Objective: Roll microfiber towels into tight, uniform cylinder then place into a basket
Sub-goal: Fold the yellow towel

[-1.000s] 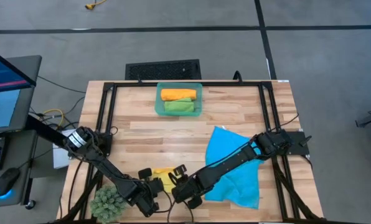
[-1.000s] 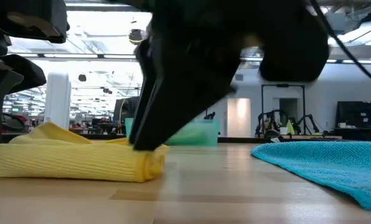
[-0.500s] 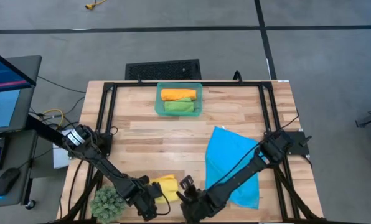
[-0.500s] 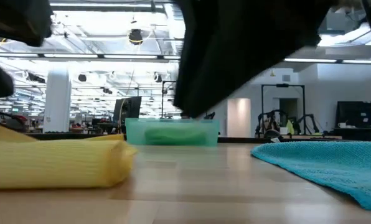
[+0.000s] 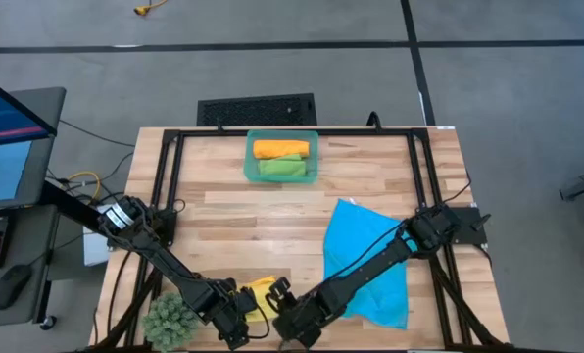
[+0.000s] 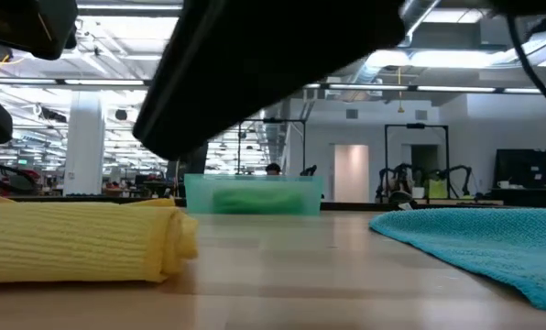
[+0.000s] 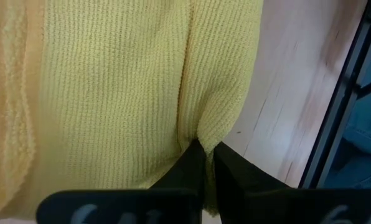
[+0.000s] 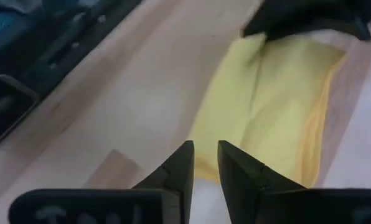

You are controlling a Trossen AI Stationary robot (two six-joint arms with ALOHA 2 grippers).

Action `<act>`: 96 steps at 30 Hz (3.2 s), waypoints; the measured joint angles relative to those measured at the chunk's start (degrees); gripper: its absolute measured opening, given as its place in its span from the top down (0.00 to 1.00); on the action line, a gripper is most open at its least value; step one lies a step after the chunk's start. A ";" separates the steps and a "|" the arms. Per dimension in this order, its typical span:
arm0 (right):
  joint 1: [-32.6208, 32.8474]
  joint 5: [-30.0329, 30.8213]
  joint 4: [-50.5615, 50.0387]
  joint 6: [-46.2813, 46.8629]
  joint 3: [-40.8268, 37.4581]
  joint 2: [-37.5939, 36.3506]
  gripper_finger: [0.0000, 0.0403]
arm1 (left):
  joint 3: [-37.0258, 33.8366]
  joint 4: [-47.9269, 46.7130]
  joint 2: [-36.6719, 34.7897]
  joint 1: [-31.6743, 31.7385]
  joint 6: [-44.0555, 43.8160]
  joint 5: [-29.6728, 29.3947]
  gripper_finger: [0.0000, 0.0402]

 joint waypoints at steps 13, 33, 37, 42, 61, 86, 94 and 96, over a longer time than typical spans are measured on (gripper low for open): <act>-0.94 -0.61 10.13 -1.37 -6.98 -0.02 0.77 | 0.09 0.11 -0.12 -0.20 -0.04 -0.46 0.98; -6.04 -11.80 13.91 8.37 -11.59 -0.24 0.50 | 0.13 0.44 -0.24 -0.17 0.66 0.43 0.97; -6.20 -11.69 8.84 9.15 -9.38 -0.13 0.45 | 0.16 0.42 -0.24 -0.13 0.74 0.13 0.97; -6.18 -10.38 8.06 7.59 -8.13 0.04 0.45 | 0.16 0.42 -0.24 -0.17 0.88 0.32 0.97; -6.18 0.22 16.14 9.27 -12.28 0.04 0.70 | 0.16 0.61 -0.44 -0.26 2.15 -0.93 0.97; -3.75 -17.98 11.74 36.09 -9.72 -0.24 0.94 | 0.20 0.59 -0.44 -0.15 4.19 -1.36 0.87; -4.55 -23.45 12.75 41.49 -9.92 -0.24 0.98 | 0.20 0.02 -0.44 0.18 5.51 -0.90 0.69; -5.00 -24.25 12.93 43.06 -10.28 -0.25 0.97 | 0.20 -0.29 -0.44 0.38 5.57 0.73 0.66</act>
